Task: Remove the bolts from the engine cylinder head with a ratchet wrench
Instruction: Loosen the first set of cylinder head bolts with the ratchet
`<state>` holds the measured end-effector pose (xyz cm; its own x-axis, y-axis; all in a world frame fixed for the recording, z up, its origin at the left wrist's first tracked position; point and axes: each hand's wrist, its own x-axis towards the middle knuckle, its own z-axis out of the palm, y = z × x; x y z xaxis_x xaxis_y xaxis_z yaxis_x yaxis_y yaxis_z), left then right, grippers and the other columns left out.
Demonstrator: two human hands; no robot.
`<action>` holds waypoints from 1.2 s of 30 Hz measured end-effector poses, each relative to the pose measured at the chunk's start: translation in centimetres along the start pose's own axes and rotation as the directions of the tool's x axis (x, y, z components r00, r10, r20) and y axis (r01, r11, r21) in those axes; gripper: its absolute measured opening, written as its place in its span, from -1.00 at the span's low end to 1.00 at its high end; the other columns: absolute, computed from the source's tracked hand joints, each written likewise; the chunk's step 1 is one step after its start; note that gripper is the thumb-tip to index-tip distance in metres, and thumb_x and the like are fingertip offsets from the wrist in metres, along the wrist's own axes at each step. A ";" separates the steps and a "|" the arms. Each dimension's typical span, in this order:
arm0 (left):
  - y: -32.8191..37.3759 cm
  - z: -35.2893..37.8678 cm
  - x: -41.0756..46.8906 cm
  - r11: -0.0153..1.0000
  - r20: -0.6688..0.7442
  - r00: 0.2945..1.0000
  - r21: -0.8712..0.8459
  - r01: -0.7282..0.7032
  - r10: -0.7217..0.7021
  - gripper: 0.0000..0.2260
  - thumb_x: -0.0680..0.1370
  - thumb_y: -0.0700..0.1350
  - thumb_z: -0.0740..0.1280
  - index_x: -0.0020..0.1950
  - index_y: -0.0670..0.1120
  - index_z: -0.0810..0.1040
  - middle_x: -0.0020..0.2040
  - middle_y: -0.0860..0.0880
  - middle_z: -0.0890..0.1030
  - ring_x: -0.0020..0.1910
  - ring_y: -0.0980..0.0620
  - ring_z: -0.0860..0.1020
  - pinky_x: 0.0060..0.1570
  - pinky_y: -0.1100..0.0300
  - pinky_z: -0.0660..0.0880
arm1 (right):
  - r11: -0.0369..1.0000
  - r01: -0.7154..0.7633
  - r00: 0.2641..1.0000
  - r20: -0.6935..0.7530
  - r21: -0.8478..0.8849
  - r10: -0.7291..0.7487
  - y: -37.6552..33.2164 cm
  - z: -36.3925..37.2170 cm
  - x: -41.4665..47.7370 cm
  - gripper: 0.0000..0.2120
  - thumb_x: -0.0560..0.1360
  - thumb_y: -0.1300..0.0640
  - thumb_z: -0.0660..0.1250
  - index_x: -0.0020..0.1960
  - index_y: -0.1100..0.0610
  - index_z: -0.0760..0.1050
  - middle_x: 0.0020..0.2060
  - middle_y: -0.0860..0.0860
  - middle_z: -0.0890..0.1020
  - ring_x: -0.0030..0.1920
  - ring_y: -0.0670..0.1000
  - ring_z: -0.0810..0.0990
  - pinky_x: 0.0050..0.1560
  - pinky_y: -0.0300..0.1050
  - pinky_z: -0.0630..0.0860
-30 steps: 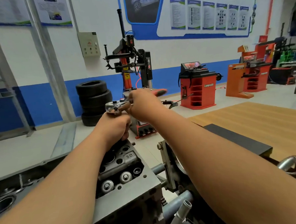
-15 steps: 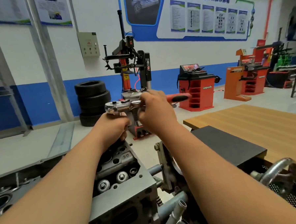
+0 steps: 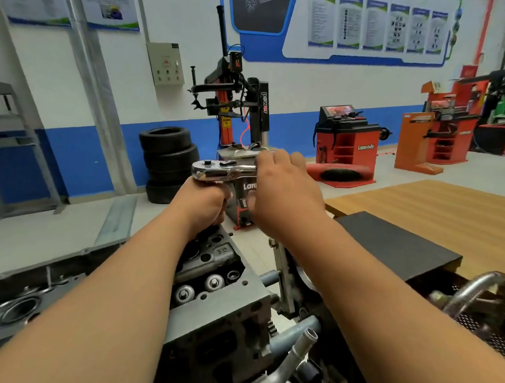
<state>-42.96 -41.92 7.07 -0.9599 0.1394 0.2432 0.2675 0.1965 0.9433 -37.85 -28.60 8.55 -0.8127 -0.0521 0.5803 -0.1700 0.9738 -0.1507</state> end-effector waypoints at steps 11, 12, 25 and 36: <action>-0.2 -0.4 -0.1 0.994 -0.002 0.999 0.098 -0.048 0.048 -0.70 0.45 -0.28 0.24 -0.46 -0.03 0.42 -0.55 -0.03 0.38 -0.53 -0.04 0.34 -0.37 0.08 0.33 | 0.993 -0.004 0.998 0.061 0.119 -0.003 0.2 -0.3 2.3 -0.68 0.51 0.14 0.23 0.25 0.11 0.39 0.08 0.07 0.47 0.14 0.10 0.36 0.04 -0.04 0.38; -0.2 -0.5 0.0 0.994 0.007 0.998 0.093 -0.062 0.062 -0.74 0.43 -0.24 0.26 -0.46 -0.03 0.43 -0.54 -0.04 0.40 -0.53 -0.05 0.36 -0.34 0.06 0.35 | 0.985 0.002 0.994 0.111 0.171 -0.021 0.1 0.1 4.3 -0.75 0.51 0.18 0.23 0.17 0.11 0.47 0.00 0.05 0.52 0.06 0.08 0.43 -0.03 -0.06 0.42; 0.1 -0.2 0.2 0.999 -0.003 1.000 0.042 -0.015 0.015 -0.81 0.41 -0.32 0.18 -0.37 -0.10 0.40 -0.55 0.00 0.33 -0.59 0.03 0.26 -0.49 0.16 0.25 | 0.996 -0.076 0.994 0.074 -0.047 0.079 -0.7 -0.2 2.6 -0.72 0.50 0.11 0.26 0.19 0.10 0.35 0.09 0.11 0.46 0.18 0.14 0.35 -0.13 -0.01 0.35; 0.2 -0.2 -0.2 0.994 -0.057 0.998 0.100 -0.035 0.041 -0.78 0.48 -0.30 0.21 -0.36 -0.12 0.40 -0.52 -0.05 0.39 -0.59 0.03 0.32 -0.46 0.13 0.32 | 0.977 0.076 0.997 -0.008 -0.199 -0.079 -1.3 -0.9 -1.1 -0.51 0.51 0.04 0.25 0.36 0.16 0.21 0.14 0.14 0.37 0.15 0.16 0.31 -0.12 -0.05 0.24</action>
<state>-42.70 -42.12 7.24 -0.9514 0.0913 0.2941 0.3079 0.2874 0.9070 -36.18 -29.63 8.85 -0.7924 -0.1271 0.5966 -0.1167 0.9916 0.0562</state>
